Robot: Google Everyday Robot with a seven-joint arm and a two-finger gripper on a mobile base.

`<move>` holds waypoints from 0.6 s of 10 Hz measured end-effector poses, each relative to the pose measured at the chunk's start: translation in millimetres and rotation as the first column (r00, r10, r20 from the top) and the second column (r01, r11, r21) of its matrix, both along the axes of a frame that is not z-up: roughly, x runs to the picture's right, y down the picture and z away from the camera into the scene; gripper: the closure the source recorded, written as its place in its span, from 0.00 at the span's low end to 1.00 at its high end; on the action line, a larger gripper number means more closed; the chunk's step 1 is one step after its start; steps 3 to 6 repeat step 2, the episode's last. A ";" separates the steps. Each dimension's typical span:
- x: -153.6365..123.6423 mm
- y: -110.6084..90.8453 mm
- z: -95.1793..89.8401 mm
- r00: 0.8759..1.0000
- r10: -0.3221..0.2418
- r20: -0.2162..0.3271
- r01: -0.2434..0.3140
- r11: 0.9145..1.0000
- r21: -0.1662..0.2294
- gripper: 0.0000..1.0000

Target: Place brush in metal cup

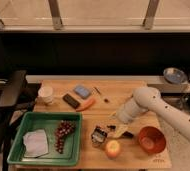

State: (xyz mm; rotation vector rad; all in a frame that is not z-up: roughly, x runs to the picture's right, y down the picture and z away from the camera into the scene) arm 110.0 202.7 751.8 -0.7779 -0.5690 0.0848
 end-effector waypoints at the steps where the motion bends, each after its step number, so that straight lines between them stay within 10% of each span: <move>1: 1.9 -2.8 -0.2 1.000 0.005 -0.011 -0.005 1.000 0.009 0.20; 6: 4.5 -5.3 -0.7 1.000 0.013 -0.021 -0.013 1.000 0.016 0.20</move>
